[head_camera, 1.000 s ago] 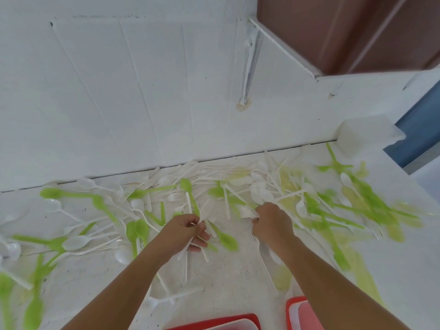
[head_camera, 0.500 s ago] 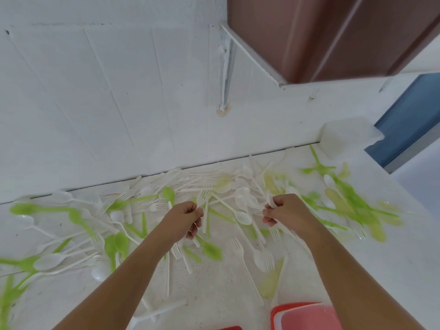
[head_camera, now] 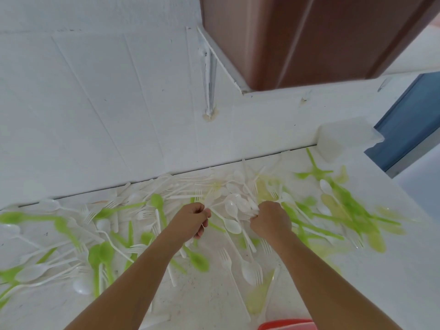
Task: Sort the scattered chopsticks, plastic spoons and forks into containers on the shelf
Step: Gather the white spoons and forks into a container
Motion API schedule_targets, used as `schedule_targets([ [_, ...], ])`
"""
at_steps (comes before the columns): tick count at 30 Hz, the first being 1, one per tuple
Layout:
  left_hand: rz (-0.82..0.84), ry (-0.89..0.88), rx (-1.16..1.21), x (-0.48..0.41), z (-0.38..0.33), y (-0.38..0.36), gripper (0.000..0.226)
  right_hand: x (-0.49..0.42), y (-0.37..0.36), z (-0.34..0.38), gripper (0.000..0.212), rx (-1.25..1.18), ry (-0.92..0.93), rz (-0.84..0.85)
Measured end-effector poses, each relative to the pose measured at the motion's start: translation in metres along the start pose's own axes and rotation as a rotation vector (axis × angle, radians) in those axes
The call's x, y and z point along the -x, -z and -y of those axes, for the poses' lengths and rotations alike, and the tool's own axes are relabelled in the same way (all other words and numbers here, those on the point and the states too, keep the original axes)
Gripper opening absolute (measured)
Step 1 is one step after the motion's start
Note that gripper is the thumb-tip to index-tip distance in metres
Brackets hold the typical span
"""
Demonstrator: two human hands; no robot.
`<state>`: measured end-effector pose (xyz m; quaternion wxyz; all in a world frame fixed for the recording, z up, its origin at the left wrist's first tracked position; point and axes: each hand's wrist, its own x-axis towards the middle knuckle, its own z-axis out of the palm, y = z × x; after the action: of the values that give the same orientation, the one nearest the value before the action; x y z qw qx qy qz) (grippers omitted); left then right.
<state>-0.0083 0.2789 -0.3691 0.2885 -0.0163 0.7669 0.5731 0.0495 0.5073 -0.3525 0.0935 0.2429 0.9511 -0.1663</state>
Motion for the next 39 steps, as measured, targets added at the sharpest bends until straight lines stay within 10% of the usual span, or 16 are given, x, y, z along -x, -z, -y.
schedule_targets([
  [8,-0.063,-0.013,-0.041,-0.017,-0.010,-0.012,0.021,-0.007,0.019,-0.011,0.018,-0.532,-0.012,0.204],
  [17,-0.262,-0.107,-0.454,-0.044,-0.028,-0.018,0.013,-0.009,-0.011,0.034,0.016,-0.134,-0.017,0.071],
  [28,-0.252,-0.192,-0.873,-0.064,-0.023,-0.049,0.001,-0.050,0.047,-0.026,0.014,-1.027,-0.150,0.104],
  [39,-0.393,-0.185,-0.260,-0.059,-0.045,-0.006,0.047,-0.084,0.033,0.023,0.022,-0.347,0.131,0.221],
])
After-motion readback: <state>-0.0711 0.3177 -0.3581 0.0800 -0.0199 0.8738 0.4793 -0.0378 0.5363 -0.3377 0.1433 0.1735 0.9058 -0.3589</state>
